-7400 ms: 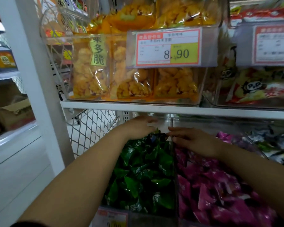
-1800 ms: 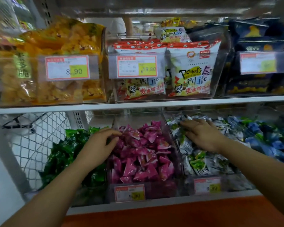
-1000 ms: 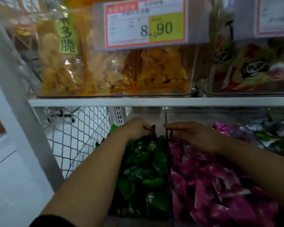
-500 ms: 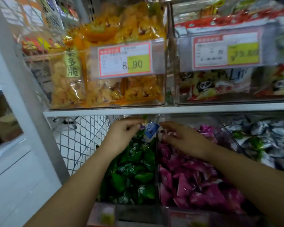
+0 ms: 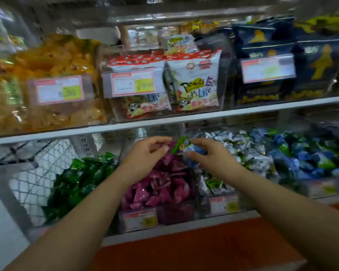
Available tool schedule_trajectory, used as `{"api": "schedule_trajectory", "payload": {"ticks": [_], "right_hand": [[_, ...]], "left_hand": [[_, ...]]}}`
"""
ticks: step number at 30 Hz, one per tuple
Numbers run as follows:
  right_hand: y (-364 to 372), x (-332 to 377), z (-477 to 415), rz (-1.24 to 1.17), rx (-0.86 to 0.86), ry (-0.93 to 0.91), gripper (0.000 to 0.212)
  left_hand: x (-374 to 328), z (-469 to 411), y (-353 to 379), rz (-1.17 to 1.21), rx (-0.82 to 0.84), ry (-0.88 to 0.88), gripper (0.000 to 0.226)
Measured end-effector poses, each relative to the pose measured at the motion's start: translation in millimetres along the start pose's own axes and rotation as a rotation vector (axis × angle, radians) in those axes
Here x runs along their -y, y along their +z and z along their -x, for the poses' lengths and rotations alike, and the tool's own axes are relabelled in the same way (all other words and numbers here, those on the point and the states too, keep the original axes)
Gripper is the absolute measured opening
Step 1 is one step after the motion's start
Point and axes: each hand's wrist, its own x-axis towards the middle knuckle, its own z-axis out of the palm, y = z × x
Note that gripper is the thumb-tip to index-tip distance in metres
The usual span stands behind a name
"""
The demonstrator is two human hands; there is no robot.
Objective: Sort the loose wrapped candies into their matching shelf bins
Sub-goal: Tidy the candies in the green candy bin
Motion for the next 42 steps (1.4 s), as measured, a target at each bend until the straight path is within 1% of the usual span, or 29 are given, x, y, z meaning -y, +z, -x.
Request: {"api": "schedule_trajectory", "payload": {"ticks": [3,5,9,11,13,15,18,20,21,23,25,27,32,34,35,36,37,38,39,40,42], "right_hand": [[-42.2,-35.4,14.4,0.03,-0.119,0.052,0.043],[-70.6,-59.3,20.8,0.081,-0.236,0.091,0.042],[-127.8,-104.5,28.8,0.201,-0.492,0.167,0.044],[-151.5,-125.5,26.7,0.262,-0.583,0.183,0.041],[-171.2,-146.3,19.8,0.292,-0.63,0.21,0.039],[-182.0,-165.7,9.4,0.355,-0.598,0.238,0.04],[-185.1,-189.5,-7.5,0.524,-0.469,0.221,0.04],[-182.9,-203.0,-16.8,0.714,-0.301,0.241,0.039],[-183.1,-208.8,-20.3,0.781,-0.194,0.284,0.04],[-187.4,-222.6,-27.1,0.82,-0.02,0.378,0.046],[-193.5,-238.0,-34.3,0.829,0.076,0.407,0.052],[-200.7,-247.8,-40.0,0.827,0.099,0.436,0.054],[-218.3,-245.1,-50.3,0.757,-0.092,0.514,0.054],[-216.5,-235.1,-50.7,0.738,-0.192,0.449,0.052],[-211.8,-229.4,-51.3,0.744,-0.212,0.366,0.051],[-205.8,-223.9,-51.0,0.75,-0.176,0.267,0.05],[-198.9,-220.8,-50.4,0.763,-0.083,0.194,0.048],[-192.6,-221.6,-49.8,0.797,0.033,0.176,0.047],[-189.3,-225.2,-48.9,0.852,0.145,0.217,0.048],[-189.5,-230.6,-48.3,0.91,0.213,0.281,0.051],[-194.6,-241.8,-49.9,0.976,0.223,0.376,0.057]], "left_hand": [[-12.9,-17.2,38.2,-0.002,0.068,0.012,0.02],[-17.3,-27.8,62.7,-0.06,0.105,0.03,0.02],[-19.8,-43.1,102.2,-0.333,0.206,0.083,0.029],[-15.8,-48.3,113.8,-0.425,0.227,0.099,0.029],[-11.2,-56.6,122.7,-0.473,0.238,0.101,0.027],[-8.6,-63.5,126.7,-0.47,0.226,0.082,0.025],[-5.4,-69.2,128.0,-0.448,0.188,0.099,0.024],[-2.4,-69.6,127.6,-0.434,0.163,0.112,0.024],[-0.9,-69.4,127.5,-0.427,0.152,0.12,0.023],[2.0,-68.7,127.2,-0.418,0.148,0.13,0.022],[4.4,-68.8,127.5,-0.42,0.153,0.123,0.022],[6.0,-70.0,128.9,-0.424,0.152,0.116,0.022],[8.4,-70.4,133.5,-0.391,0.103,0.111,0.02],[9.4,-71.0,134.3,-0.378,0.083,0.112,0.019],[9.5,-71.2,135.1,-0.369,0.076,0.112,0.018],[9.5,-71.4,136.0,-0.363,0.069,0.112,0.018],[9.3,-71.7,136.6,-0.358,0.063,0.113,0.018],[9.1,-71.8,137.2,-0.354,0.058,0.111,0.017],[8.8,-72.1,137.7,-0.353,0.053,0.108,0.017],[8.9,-72.0,138.1,-0.355,0.049,0.107,0.017],[9.3,-71.5,138.8,-0.366,0.048,0.112,0.017]]}}
